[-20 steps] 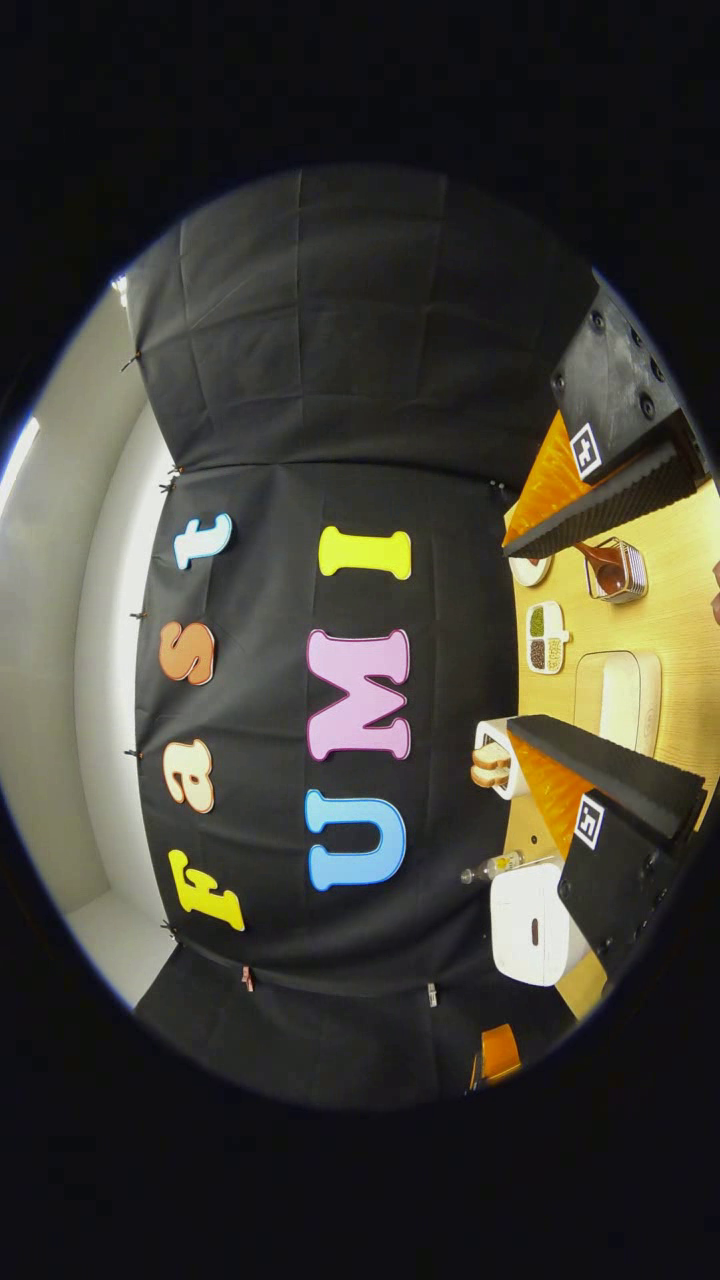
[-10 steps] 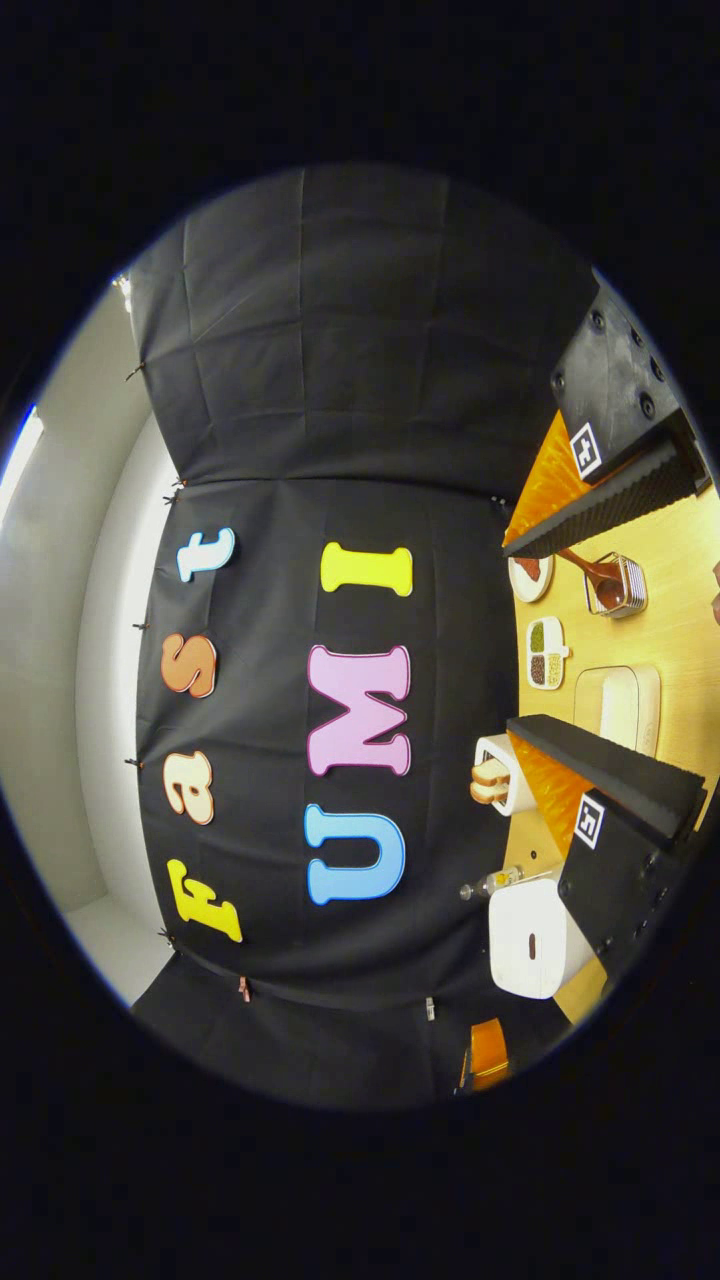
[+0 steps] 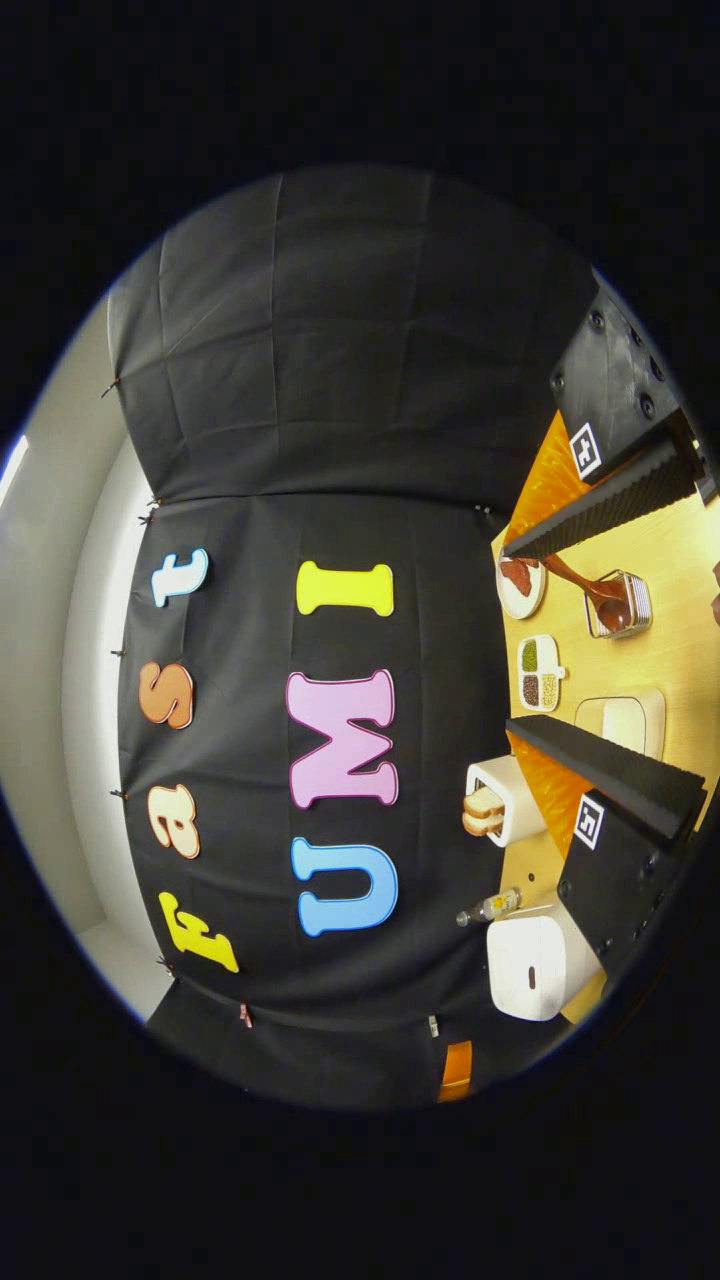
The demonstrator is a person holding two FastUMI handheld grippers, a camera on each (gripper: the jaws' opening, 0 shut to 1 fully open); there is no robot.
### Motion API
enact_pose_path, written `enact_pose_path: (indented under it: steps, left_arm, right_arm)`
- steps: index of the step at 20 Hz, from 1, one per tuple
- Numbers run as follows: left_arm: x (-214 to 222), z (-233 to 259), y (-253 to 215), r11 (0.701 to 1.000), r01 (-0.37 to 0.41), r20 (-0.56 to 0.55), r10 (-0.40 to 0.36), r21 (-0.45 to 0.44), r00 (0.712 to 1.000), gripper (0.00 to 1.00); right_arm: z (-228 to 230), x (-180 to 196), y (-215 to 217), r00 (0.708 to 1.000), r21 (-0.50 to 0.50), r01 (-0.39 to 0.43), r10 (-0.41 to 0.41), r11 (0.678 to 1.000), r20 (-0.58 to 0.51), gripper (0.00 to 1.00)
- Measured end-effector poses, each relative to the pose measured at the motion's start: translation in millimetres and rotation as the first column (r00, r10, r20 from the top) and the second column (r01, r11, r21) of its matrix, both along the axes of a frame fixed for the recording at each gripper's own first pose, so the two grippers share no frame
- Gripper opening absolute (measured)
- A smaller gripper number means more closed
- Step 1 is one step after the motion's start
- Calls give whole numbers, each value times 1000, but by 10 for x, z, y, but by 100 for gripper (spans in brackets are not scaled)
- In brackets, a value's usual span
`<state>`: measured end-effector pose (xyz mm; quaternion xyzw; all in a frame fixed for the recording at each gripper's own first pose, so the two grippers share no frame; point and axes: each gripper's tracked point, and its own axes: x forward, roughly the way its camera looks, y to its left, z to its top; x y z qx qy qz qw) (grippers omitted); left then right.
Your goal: Close the left gripper, press the button to open the rice cooker; take a wooden spoon from the chopstick holder with the right hand, scoop a spoonful of rice and pour it into the rice cooker, then put the wooden spoon back into the chopstick holder.
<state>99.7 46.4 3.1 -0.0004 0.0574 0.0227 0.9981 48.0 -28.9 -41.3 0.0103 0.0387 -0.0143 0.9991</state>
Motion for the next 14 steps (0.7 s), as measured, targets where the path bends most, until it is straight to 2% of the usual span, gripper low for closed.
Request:
enact_pose_path:
  steps: [5, 6, 7, 8, 9, 14]
  left_arm:
    - [388, -131, 219, 998, -63, -72, 63, 1, 995, 34]
    - [458, -186, 247, 998, -68, -91, 68, -4, 994, 25]
    - [523, -231, 270, 998, -70, -110, 68, -11, 992, 22]
    - [587, -282, 312, 997, -79, -129, 76, -17, 989, 13]
    - [661, -342, 340, 996, -83, -148, 77, -32, 986, 9]
    - [908, -646, 519, 990, -127, -232, 110, -62, 966, 7]
  right_arm:
    - [-106, 246, -217, 1000, -4, 2, -2, 1000, -25, 98]
    - [-127, 290, -257, 999, -3, 4, -4, 1000, -32, 98]
    - [-154, 333, -296, 999, -1, 5, -5, 1000, -37, 98]
    - [-177, 372, -330, 999, 2, 8, -8, 1000, -43, 98]
    - [-215, 409, -362, 999, 5, 9, -9, 1000, -51, 98]
    - [-376, 533, -482, 996, -5, 10, -10, 1000, -89, 98]
